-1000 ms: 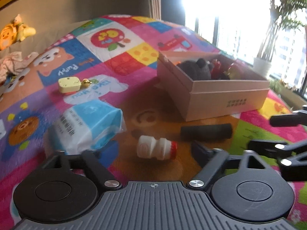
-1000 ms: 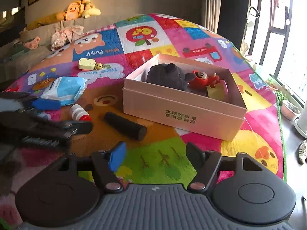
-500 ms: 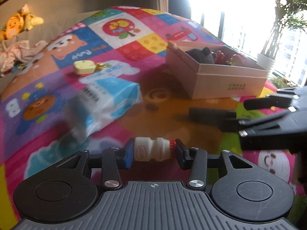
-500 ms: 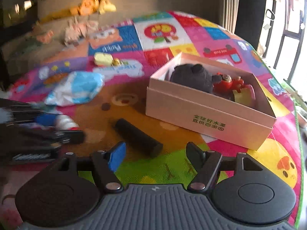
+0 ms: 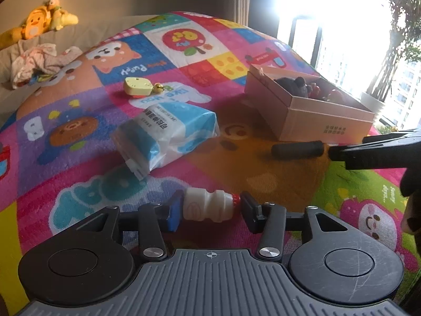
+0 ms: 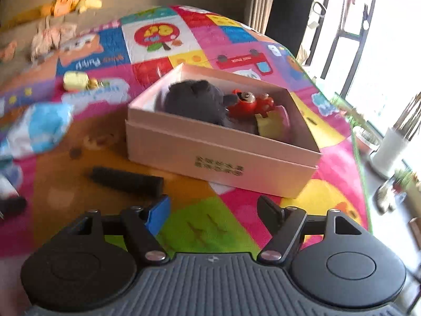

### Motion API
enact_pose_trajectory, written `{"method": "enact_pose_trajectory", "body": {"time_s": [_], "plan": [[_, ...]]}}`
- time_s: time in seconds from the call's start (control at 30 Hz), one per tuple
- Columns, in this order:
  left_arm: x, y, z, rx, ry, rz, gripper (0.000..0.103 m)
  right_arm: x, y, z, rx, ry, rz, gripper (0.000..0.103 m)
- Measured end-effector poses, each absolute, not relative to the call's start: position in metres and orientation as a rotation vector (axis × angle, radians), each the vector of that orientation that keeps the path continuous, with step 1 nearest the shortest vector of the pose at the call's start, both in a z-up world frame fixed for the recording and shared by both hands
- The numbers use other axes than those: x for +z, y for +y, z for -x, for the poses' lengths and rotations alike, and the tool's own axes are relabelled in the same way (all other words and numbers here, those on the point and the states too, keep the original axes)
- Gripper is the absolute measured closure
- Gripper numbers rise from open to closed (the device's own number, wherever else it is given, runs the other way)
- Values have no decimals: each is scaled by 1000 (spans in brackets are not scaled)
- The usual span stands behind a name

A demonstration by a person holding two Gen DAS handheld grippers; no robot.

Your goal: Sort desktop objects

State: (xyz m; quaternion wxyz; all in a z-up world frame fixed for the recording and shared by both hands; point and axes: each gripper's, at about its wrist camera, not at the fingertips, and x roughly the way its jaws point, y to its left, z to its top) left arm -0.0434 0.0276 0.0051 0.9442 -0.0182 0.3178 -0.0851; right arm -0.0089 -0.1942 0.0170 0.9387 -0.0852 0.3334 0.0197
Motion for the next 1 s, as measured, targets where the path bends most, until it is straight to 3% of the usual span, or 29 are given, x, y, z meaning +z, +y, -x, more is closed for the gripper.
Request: {"method": "enact_pose_trajectory", "body": {"time_s": [0.1, 0.5, 0.53, 0.6, 1.0], "plan": [[5, 28, 44, -172, 645, 43, 51, 19, -185, 6, 98, 706, 104, 19], [5, 37, 46, -183, 632, 102, 47, 4, -128, -33, 68, 739, 75, 17], [5, 37, 46, -184, 631, 104, 47, 2, -127, -36, 60, 744, 76, 17], [5, 37, 46, -183, 631, 102, 47, 1, -125, -38, 54, 728, 82, 28], [7, 24, 48, -164, 633, 6, 54, 37, -181, 18, 339, 734, 134, 28]]}}
